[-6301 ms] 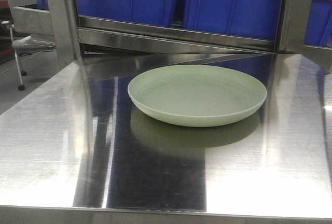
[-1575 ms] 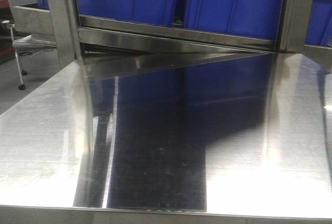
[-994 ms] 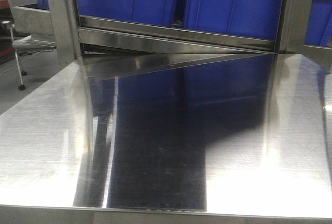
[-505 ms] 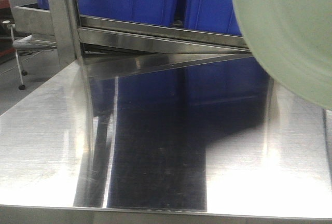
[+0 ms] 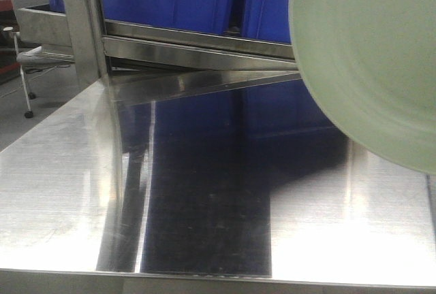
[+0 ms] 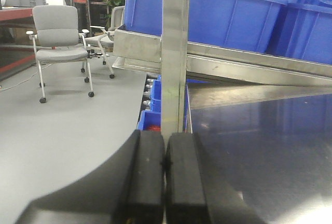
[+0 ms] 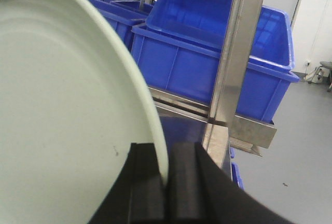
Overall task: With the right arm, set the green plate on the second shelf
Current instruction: 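Raise the held plate upright beside the right gripper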
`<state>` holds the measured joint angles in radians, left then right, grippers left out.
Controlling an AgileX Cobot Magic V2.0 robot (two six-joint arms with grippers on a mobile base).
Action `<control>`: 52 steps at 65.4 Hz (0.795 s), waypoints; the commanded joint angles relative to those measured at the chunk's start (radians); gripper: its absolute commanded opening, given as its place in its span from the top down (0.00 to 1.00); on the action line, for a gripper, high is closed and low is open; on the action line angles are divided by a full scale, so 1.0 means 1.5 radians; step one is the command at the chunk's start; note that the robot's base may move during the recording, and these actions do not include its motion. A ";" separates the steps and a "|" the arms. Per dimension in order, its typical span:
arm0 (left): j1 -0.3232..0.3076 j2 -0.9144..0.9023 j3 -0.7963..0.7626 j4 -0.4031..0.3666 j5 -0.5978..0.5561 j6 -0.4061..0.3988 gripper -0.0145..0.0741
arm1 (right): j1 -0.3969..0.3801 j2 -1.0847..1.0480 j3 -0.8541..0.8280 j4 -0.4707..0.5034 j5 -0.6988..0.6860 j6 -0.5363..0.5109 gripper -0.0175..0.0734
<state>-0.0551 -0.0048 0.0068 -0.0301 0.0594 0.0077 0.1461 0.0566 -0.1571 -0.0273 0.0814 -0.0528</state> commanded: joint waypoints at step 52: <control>-0.001 -0.010 0.028 -0.006 -0.058 -0.005 0.69 | -0.002 0.008 -0.002 0.006 -0.081 -0.001 0.74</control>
<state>-0.0551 -0.0048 0.0068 -0.0301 0.0594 0.0077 0.1461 0.0566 -0.1269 -0.0273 0.0745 -0.0547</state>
